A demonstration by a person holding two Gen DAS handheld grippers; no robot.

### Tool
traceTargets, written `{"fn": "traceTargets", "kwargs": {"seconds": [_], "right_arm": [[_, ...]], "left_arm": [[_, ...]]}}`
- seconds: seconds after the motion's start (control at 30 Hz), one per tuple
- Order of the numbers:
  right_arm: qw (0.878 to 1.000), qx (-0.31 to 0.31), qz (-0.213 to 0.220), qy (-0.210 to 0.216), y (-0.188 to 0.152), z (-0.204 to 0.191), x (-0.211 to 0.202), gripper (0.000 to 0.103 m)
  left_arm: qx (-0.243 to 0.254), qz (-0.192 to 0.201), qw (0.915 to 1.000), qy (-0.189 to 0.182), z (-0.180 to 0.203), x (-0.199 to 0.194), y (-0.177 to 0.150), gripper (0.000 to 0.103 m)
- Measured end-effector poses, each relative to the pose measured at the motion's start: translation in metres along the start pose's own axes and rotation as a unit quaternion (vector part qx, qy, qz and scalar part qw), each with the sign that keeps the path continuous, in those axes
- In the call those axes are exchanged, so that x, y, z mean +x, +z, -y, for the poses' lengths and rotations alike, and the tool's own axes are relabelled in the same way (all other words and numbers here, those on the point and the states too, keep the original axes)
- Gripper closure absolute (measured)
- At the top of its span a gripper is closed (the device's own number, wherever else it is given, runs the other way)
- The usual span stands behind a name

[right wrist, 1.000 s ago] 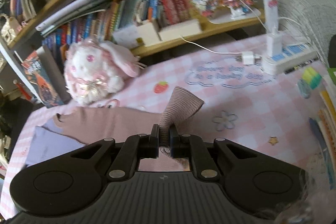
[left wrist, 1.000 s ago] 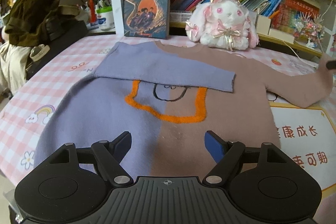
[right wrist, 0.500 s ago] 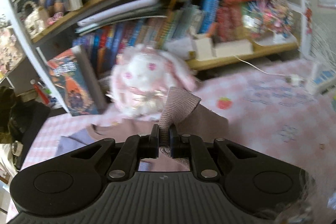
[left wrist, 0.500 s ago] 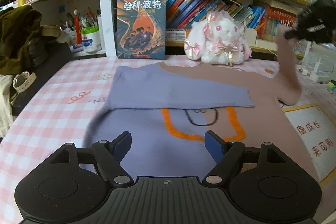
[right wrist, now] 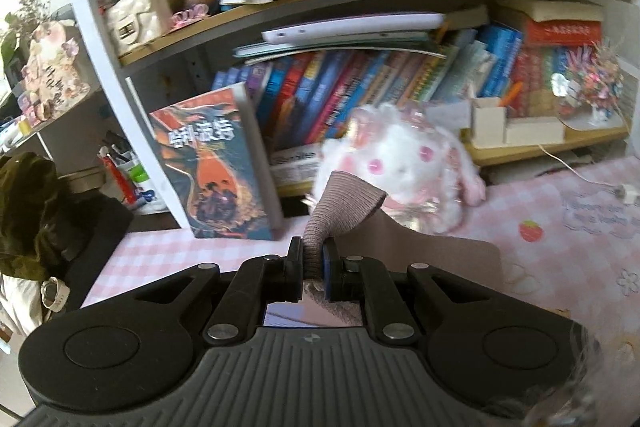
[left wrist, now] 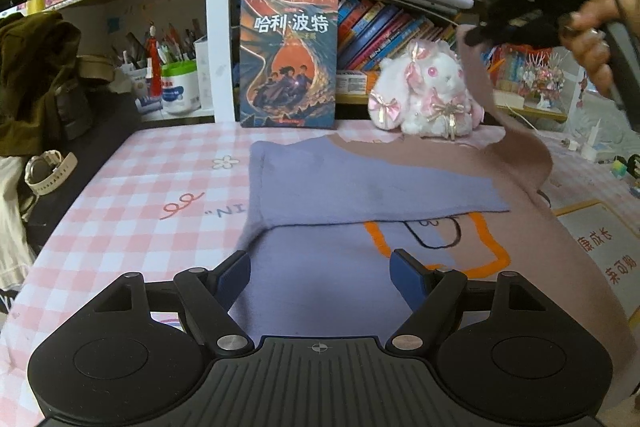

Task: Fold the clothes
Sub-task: 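Lift the pink sleeve with the right gripper and fold it over the lavender sleeve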

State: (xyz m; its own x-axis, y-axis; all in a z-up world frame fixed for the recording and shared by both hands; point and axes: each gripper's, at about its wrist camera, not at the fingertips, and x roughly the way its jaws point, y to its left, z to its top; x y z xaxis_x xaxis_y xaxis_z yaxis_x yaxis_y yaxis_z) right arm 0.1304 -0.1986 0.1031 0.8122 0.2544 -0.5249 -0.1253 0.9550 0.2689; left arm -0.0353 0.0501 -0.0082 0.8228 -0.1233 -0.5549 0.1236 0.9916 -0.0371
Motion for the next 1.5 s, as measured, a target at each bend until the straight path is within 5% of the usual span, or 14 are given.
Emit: {"fn": "traceTargets", "kwargs": {"seconds": [0.5, 1.17, 1.23, 1.37, 1.5], "right_arm": [[0.999, -0.016, -0.019, 0.021, -0.004, -0.068, 0.048, 0.095], [0.991, -0.036, -0.119, 0.053, -0.061, -0.115, 0.108, 0.094], [0.99, -0.041, -0.128, 0.053, -0.065, -0.117, 0.111, 0.091], [0.989, -0.046, -0.123, 0.069, -0.065, -0.116, 0.101, 0.065], [0.99, -0.058, -0.111, 0.07, -0.064, -0.11, 0.081, 0.063]], "left_arm": [[0.0, -0.007, 1.0, 0.004, -0.026, 0.0, -0.004, 0.024], [-0.006, -0.027, 0.9994, 0.021, -0.042, 0.005, -0.006, 0.024], [-0.006, -0.027, 0.9994, 0.02, -0.042, 0.005, -0.006, 0.024], [-0.008, -0.023, 0.9996, 0.018, -0.043, 0.005, -0.005, 0.024], [-0.009, -0.018, 0.9997, 0.012, -0.042, 0.005, -0.004, 0.024]]}}
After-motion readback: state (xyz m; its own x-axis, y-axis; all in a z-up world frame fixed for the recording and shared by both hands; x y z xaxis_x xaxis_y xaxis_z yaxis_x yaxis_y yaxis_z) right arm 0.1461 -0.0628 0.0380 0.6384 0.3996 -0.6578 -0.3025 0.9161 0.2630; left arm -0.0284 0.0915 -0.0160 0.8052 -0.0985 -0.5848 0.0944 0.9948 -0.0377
